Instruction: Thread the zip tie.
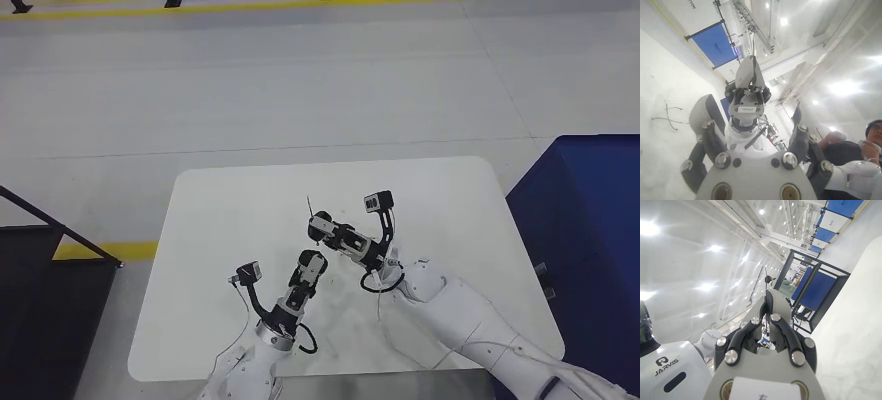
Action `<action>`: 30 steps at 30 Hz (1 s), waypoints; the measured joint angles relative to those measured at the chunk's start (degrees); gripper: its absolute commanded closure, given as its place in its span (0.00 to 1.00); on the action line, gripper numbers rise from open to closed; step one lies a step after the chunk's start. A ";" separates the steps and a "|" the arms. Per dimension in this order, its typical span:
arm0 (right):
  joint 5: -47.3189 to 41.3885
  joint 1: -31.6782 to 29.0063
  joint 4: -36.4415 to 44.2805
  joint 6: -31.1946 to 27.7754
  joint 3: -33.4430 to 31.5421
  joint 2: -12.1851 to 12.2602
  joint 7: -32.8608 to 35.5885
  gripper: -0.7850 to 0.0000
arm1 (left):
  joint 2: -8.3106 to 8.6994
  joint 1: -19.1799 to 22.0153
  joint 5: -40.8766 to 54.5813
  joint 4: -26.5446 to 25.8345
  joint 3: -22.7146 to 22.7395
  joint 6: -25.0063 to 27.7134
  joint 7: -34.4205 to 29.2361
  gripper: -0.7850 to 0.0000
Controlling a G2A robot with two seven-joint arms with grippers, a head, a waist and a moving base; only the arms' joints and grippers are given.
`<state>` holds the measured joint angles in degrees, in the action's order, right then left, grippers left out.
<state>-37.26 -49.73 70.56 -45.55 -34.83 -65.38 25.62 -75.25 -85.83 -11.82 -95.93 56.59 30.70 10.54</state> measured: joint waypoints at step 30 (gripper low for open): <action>1.98 -1.36 -2.80 2.69 -5.89 -3.57 6.15 1.00 | -1.87 2.37 -0.87 1.92 0.76 -3.97 2.10 1.00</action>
<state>-35.28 -51.09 67.76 -42.85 -40.72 -68.95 31.78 -77.12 -83.46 -12.69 -94.00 57.36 26.73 12.65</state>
